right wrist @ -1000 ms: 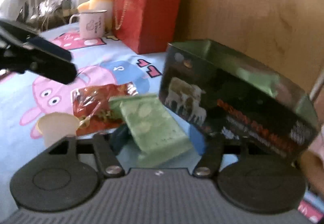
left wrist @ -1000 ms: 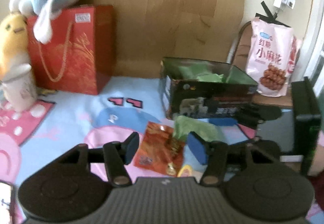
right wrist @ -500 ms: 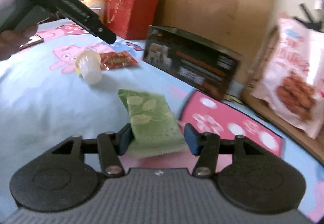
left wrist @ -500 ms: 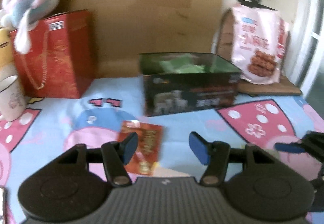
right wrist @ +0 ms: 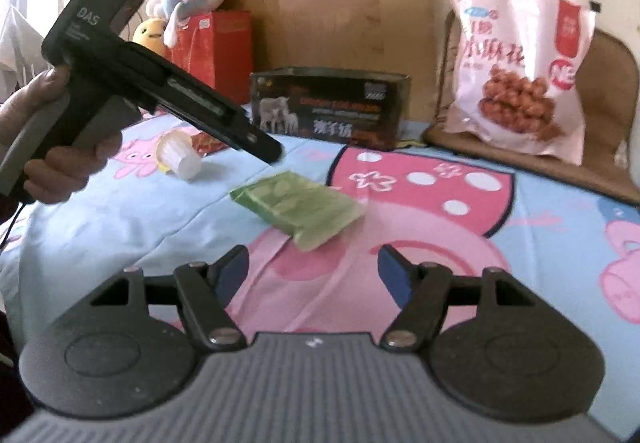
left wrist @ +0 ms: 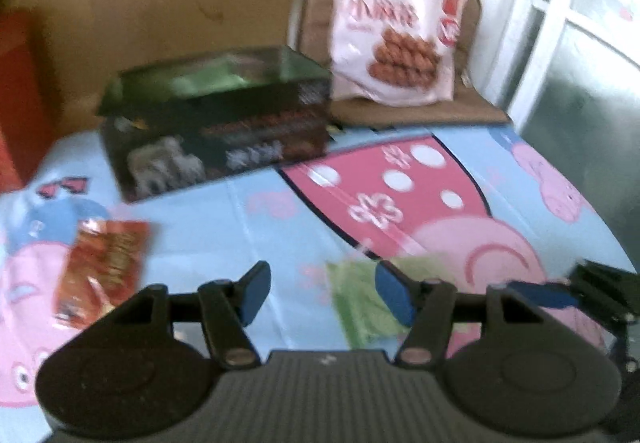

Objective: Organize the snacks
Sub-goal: 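Grasp the green leaf-print packet with the left gripper, then carry the green packet into the black box and release it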

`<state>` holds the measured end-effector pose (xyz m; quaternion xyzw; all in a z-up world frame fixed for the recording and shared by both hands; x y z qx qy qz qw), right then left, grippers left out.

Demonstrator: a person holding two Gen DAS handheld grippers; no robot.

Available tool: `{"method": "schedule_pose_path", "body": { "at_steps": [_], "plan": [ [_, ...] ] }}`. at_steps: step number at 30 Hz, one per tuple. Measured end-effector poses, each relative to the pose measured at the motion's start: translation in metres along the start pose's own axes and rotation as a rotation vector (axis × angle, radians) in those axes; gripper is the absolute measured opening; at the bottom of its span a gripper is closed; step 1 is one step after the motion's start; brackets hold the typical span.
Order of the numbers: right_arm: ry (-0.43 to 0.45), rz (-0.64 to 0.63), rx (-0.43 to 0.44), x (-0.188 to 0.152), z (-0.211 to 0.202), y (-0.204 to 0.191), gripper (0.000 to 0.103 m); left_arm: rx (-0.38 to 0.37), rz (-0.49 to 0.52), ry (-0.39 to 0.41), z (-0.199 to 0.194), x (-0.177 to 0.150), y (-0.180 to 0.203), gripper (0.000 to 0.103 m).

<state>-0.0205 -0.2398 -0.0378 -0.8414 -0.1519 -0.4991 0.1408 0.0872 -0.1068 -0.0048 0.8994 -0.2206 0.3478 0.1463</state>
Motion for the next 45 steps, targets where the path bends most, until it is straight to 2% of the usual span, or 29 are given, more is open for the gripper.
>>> {"method": "schedule_pose_path", "body": {
  "at_steps": [2, 5, 6, 7, 8, 9, 10, 15, 20, 25, 28, 31, 33, 34, 36, 37, 38, 39, 43, 45],
  "plan": [
    [-0.01, 0.001, 0.003, 0.002, 0.009, -0.002, 0.069, -0.013, -0.005, -0.035, 0.007, -0.006, 0.002, 0.059],
    [-0.027, 0.006, 0.011, 0.007, 0.021, -0.003, 0.058, -0.043, -0.024, -0.04, 0.006, -0.012, 0.004, 0.059],
    [-0.036, 0.01, 0.017, 0.007, 0.026, -0.003, 0.047, -0.073, -0.032, -0.045, 0.005, -0.014, 0.004, 0.056],
    [-0.038, 0.013, 0.014, 0.008, 0.029, -0.004, 0.045, -0.107, -0.043, -0.05, 0.006, -0.016, 0.004, 0.047],
    [-0.038, 0.013, 0.016, 0.009, 0.032, -0.004, 0.039, -0.138, -0.056, -0.049, 0.005, -0.017, 0.004, 0.047],
    [-0.04, 0.015, 0.026, 0.011, 0.034, -0.005, 0.034, -0.152, -0.061, -0.043, 0.005, -0.019, 0.004, 0.041],
    [-0.042, 0.015, 0.029, 0.011, 0.036, -0.006, 0.032, -0.164, -0.065, -0.036, 0.005, -0.019, 0.005, 0.038],
    [-0.027, 0.021, 0.033, 0.016, 0.034, -0.013, 0.03, -0.18, -0.077, -0.013, -0.005, -0.013, -0.001, 0.035],
    [0.085, -0.02, 0.042, 0.058, 0.035, -0.017, 0.029, -0.166, -0.064, 0.118, -0.037, 0.019, -0.019, 0.035],
    [0.165, -0.069, 0.055, 0.119, 0.077, -0.012, 0.029, -0.093, -0.047, 0.214, -0.046, 0.078, -0.055, 0.035],
    [0.146, -0.023, 0.081, 0.15, 0.124, 0.002, 0.029, -0.039, -0.083, 0.21, -0.028, 0.11, -0.087, 0.035],
    [0.105, 0.023, 0.103, 0.162, 0.171, 0.01, 0.029, 0.028, -0.127, 0.186, -0.001, 0.128, -0.117, 0.036],
    [0.085, 0.022, 0.09, 0.163, 0.195, 0.01, 0.03, 0.082, -0.135, 0.177, 0.017, 0.133, -0.129, 0.037],
    [0.077, 0.02, 0.082, 0.163, 0.205, 0.007, 0.03, 0.108, -0.13, 0.177, 0.024, 0.133, -0.132, 0.044],
    [0.062, 0.017, 0.077, 0.164, 0.22, 0.004, 0.033, 0.161, -0.11, 0.174, 0.038, 0.134, -0.135, 0.05],
    [0.058, 0.017, 0.076, 0.163, 0.224, 0.002, 0.036, 0.184, -0.099, 0.17, 0.044, 0.134, -0.135, 0.051],
    [0.065, 0.021, 0.077, 0.163, 0.224, 0.001, 0.049, 0.196, -0.095, 0.168, 0.047, 0.134, -0.138, 0.051],
    [0.074, 0.012, 0.061, 0.164, 0.223, -0.001, 0.055, 0.201, -0.096, 0.162, 0.049, 0.132, -0.139, 0.051],
    [0.128, -0.028, 0.014, 0.162, 0.196, -0.005, 0.056, 0.181, -0.115, 0.189, 0.026, 0.123, -0.145, 0.056],
    [0.163, -0.018, 0.031, 0.156, 0.172, -0.006, 0.056, 0.161, -0.149, 0.231, 0.001, 0.111, -0.152, 0.059]
  ]
}}
Point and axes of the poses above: each gripper's, at about its wrist camera, not at the fingertips, and z roughly the way its jaws point, y to its right, x to its top, the point moved 3 cm from there along z, roughly the way its jaws point, and after that the axes turned 3 degrees about y, right-handed, at the moved point
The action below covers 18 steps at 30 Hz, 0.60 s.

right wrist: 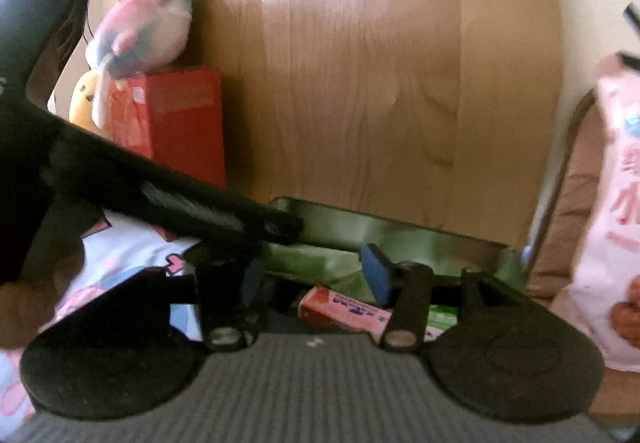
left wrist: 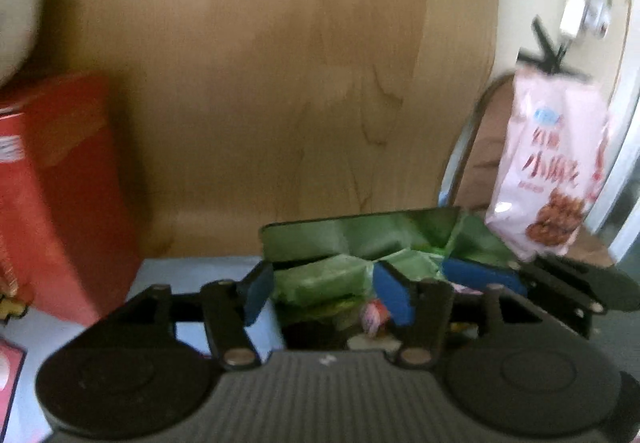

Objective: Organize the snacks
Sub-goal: 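Carry the green packet into the black box and release it, then grasp the white yogurt cup with the left gripper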

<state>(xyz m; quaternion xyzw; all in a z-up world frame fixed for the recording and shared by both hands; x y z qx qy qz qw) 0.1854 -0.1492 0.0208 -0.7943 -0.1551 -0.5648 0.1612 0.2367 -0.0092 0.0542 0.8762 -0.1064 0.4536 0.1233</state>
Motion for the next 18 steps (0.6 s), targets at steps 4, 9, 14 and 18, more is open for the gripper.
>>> {"method": "schedule_pose_path", "body": {
  "at_steps": [4, 9, 14, 18],
  "plan": [
    [-0.026, 0.089, 0.148, -0.021, -0.041, -0.016, 0.056, -0.041, -0.09, 0.021, -0.046, -0.024, -0.021, 0.059],
    [-0.139, 0.062, 0.354, -0.056, -0.069, -0.068, 0.061, 0.006, -0.157, -0.024, -0.086, -0.08, -0.041, 0.059],
    [-0.234, -0.163, 0.321, -0.079, -0.063, -0.113, 0.061, -0.059, -0.225, -0.056, -0.103, -0.113, -0.037, 0.057],
    [-0.264, -0.138, 0.285, -0.083, -0.064, -0.101, 0.035, -0.106, -0.211, -0.087, -0.103, -0.126, -0.017, 0.055]
  ]
}}
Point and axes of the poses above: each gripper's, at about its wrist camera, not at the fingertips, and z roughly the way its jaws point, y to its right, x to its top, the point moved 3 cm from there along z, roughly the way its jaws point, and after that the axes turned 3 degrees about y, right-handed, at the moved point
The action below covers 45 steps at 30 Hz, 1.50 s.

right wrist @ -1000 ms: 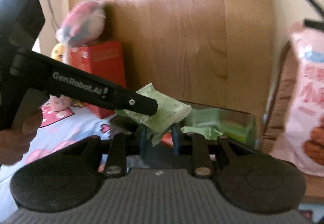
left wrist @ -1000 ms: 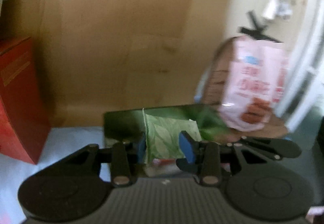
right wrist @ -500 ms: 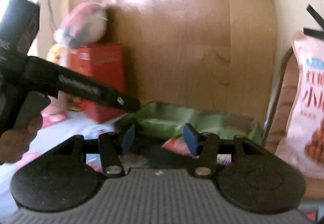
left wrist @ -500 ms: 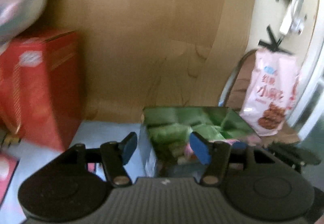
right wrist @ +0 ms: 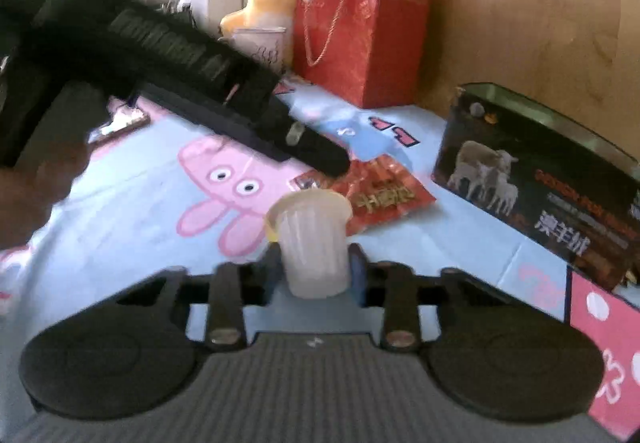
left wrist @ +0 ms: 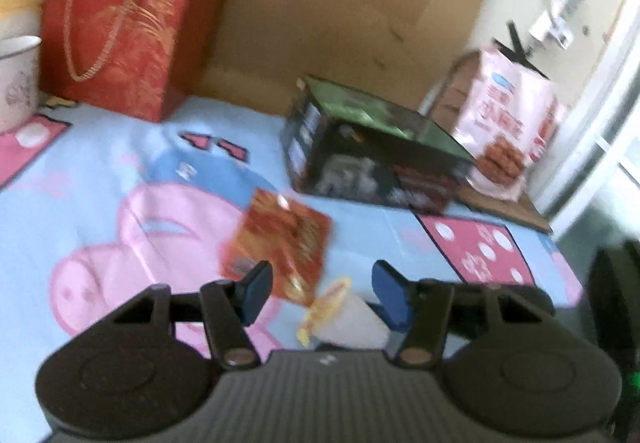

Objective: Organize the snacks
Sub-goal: 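Grasp the white yogurt cup with the left gripper, then carry the white cup into the black box and open the left gripper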

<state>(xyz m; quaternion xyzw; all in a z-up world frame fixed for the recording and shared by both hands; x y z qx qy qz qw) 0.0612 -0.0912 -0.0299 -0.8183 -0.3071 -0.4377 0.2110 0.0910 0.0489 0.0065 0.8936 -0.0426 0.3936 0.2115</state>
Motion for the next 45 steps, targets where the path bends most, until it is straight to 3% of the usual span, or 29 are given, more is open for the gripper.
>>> {"method": "schedule_pose_path", "body": {
  "at_steps": [6, 9, 14, 16, 17, 18, 23, 27, 31, 35, 41, 45],
  "plan": [
    [0.008, 0.048, -0.101, -0.029, -0.04, 0.007, 0.035, -0.09, 0.08, -0.07, 0.03, -0.021, 0.046, 0.045],
    [0.021, 0.104, -0.139, -0.045, -0.065, 0.017, 0.035, -0.184, 0.119, -0.111, 0.044, -0.032, 0.077, 0.03],
    [0.031, 0.116, -0.211, -0.072, -0.101, 0.026, 0.036, -0.256, 0.228, -0.155, 0.052, -0.055, 0.132, 0.03],
    [0.038, 0.12, -0.246, -0.082, -0.114, 0.028, 0.043, -0.28, 0.266, -0.165, 0.05, -0.065, 0.149, 0.03],
    [0.041, 0.127, -0.271, -0.085, -0.117, 0.03, 0.053, -0.296, 0.281, -0.18, 0.049, -0.069, 0.155, 0.03],
    [0.041, 0.137, -0.291, -0.091, -0.123, 0.03, 0.057, -0.313, 0.287, -0.195, 0.048, -0.072, 0.159, 0.031],
    [0.061, 0.155, -0.352, -0.109, -0.142, 0.021, 0.06, -0.283, 0.344, -0.149, 0.033, -0.077, 0.163, 0.047],
    [0.067, 0.18, -0.347, -0.113, -0.145, 0.021, 0.06, -0.265, 0.383, -0.143, 0.026, -0.074, 0.159, 0.047],
    [0.067, 0.171, -0.325, -0.112, -0.146, 0.016, 0.059, -0.304, 0.403, -0.181, 0.031, -0.077, 0.163, 0.046],
    [0.073, 0.169, -0.299, -0.112, -0.147, 0.013, 0.035, -0.362, 0.393, -0.226, 0.032, -0.084, 0.166, 0.038],
    [0.082, 0.19, -0.276, -0.106, -0.143, 0.015, 0.034, -0.381, 0.319, -0.247, 0.034, -0.075, 0.154, 0.037],
    [0.148, 0.159, -0.279, -0.08, -0.14, 0.029, 0.034, -0.388, 0.291, -0.187, 0.031, -0.045, 0.15, 0.037]
  ]
}}
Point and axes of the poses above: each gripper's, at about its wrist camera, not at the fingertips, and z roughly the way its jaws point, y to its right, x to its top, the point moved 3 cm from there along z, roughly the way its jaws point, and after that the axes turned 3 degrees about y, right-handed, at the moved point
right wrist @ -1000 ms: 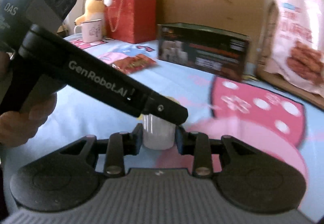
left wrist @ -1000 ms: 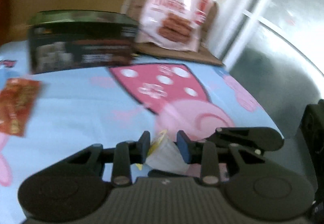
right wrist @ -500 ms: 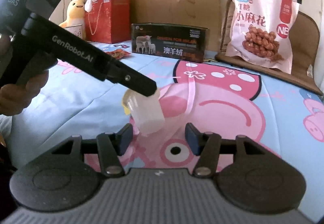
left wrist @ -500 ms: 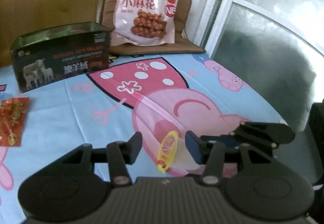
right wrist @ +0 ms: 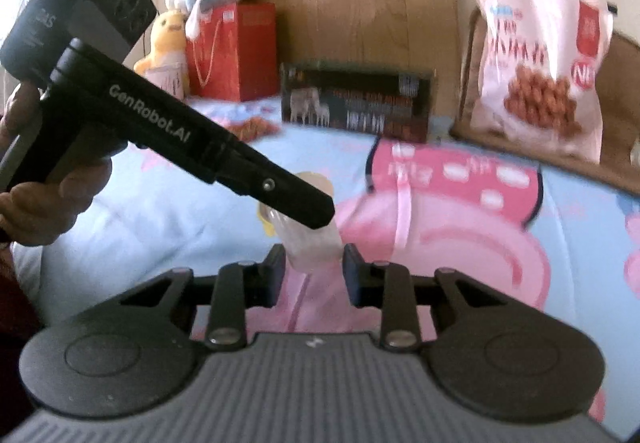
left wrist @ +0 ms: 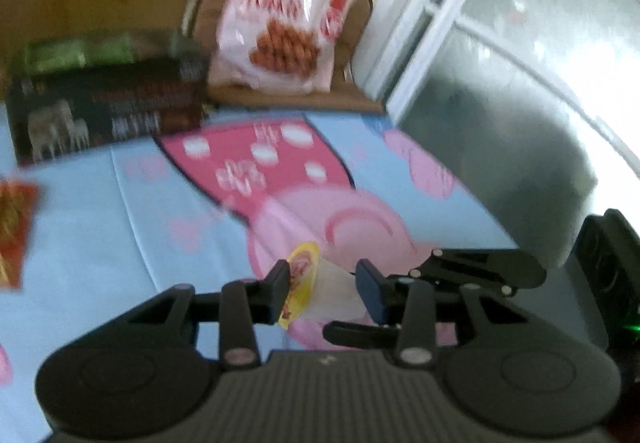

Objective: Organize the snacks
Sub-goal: 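Carry the white cup into the black box and open the left gripper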

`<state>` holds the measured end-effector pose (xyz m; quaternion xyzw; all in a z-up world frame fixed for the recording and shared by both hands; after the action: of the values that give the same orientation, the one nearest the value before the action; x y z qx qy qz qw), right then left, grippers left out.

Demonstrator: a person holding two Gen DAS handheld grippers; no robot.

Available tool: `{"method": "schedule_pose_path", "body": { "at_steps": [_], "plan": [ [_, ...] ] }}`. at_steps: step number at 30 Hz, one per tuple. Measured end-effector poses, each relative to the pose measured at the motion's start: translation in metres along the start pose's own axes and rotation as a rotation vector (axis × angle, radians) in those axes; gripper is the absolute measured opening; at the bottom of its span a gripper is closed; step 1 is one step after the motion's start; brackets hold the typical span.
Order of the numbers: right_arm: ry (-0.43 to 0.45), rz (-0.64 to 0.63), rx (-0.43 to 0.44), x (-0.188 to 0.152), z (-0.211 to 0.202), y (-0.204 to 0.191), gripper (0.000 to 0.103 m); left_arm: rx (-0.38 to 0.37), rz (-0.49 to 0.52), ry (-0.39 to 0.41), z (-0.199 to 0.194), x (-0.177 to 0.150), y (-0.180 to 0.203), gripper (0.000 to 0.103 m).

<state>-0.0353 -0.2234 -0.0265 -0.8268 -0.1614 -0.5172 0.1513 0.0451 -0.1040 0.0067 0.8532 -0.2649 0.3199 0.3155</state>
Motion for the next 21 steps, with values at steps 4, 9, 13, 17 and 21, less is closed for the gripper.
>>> {"method": "schedule_pose_path", "body": {
  "at_steps": [4, 9, 13, 17, 21],
  "plan": [
    [0.084, -0.046, -0.003, 0.04, 0.024, 0.019, 0.034, 0.035, -0.004, 0.093, -0.005, 0.048, -0.016, 0.037],
    [0.141, -0.042, -0.004, 0.098, 0.086, 0.066, 0.034, 0.119, -0.028, 0.201, 0.015, 0.121, -0.052, 0.037],
    [0.125, -0.053, -0.033, 0.124, 0.144, 0.09, 0.034, 0.208, -0.093, 0.224, 0.049, 0.165, -0.093, 0.037],
    [0.09, -0.098, -0.082, 0.121, 0.186, 0.097, 0.035, 0.285, -0.107, 0.199, 0.082, 0.177, -0.121, 0.037],
    [0.119, -0.098, -0.122, 0.118, 0.187, 0.094, 0.043, 0.324, -0.091, 0.17, 0.101, 0.173, -0.127, 0.039]
  ]
}}
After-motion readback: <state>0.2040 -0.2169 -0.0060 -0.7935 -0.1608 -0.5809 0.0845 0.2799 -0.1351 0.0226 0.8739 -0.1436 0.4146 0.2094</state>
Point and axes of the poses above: each gripper's, at about its wrist camera, not at the fingertips, and z roughly the way its jaws point, y to its right, x to its top, the point moved 3 cm from there along z, roughly the way its jaws point, and after that the axes turned 3 degrees about y, right-handed, at the moved point
